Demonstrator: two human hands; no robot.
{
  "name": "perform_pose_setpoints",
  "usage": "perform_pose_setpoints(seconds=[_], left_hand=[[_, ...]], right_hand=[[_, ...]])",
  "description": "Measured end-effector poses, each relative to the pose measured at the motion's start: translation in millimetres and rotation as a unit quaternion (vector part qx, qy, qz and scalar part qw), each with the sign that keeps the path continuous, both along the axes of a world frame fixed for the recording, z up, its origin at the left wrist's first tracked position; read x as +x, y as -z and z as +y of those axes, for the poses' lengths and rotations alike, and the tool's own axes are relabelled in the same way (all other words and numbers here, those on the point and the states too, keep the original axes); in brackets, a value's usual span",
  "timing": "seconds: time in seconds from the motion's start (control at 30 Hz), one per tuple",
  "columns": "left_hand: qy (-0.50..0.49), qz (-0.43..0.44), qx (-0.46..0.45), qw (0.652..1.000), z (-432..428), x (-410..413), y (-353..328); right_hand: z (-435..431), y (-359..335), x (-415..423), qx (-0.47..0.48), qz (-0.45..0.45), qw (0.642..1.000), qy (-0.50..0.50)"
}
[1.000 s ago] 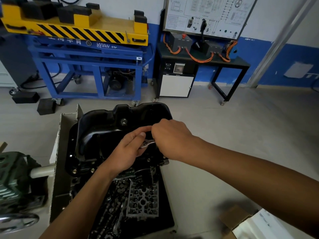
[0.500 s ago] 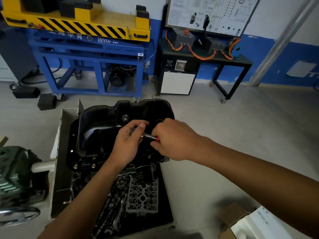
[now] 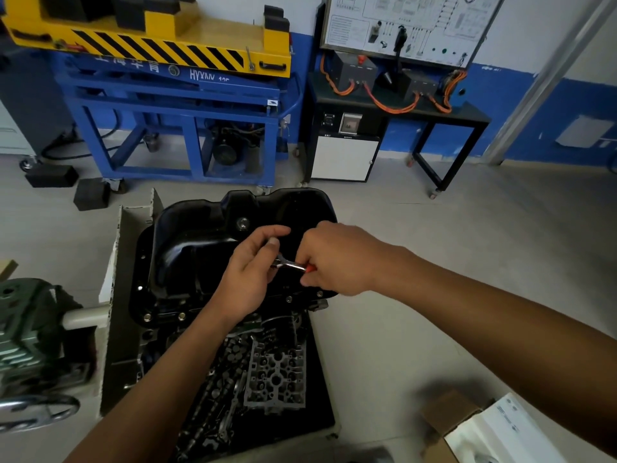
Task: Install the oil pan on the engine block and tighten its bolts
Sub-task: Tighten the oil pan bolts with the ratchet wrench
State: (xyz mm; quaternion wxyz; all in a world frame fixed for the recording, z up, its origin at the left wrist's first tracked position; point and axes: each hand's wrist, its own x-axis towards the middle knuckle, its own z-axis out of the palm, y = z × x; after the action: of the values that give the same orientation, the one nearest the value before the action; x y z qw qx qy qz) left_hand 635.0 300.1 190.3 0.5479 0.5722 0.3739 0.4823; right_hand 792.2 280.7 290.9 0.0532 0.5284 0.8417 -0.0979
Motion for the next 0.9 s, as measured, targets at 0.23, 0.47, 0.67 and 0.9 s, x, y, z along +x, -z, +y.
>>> perform_pose_setpoints(seconds=[0.23, 0.47, 0.67, 0.9], left_hand=[[0.08, 0.009, 0.015, 0.997, -8, 3, 6], [0.079, -0.015, 0.0, 0.997, -11, 1, 6], [-0.021, -0.043, 0.025, 0.999, -8, 2, 3], [-0.051, 0.0, 0.049, 0.998, -4, 6, 3]], right_hand=[[20, 8, 10, 0.116, -0.016, 0.992, -0.043], [22, 17, 9, 0.126, 0.021, 0.99, -0.057], [8, 12, 10, 0.047, 0.045, 0.998, -0.024], [-15, 12, -2, -0.078, 0.092, 0.993, -0.015]])
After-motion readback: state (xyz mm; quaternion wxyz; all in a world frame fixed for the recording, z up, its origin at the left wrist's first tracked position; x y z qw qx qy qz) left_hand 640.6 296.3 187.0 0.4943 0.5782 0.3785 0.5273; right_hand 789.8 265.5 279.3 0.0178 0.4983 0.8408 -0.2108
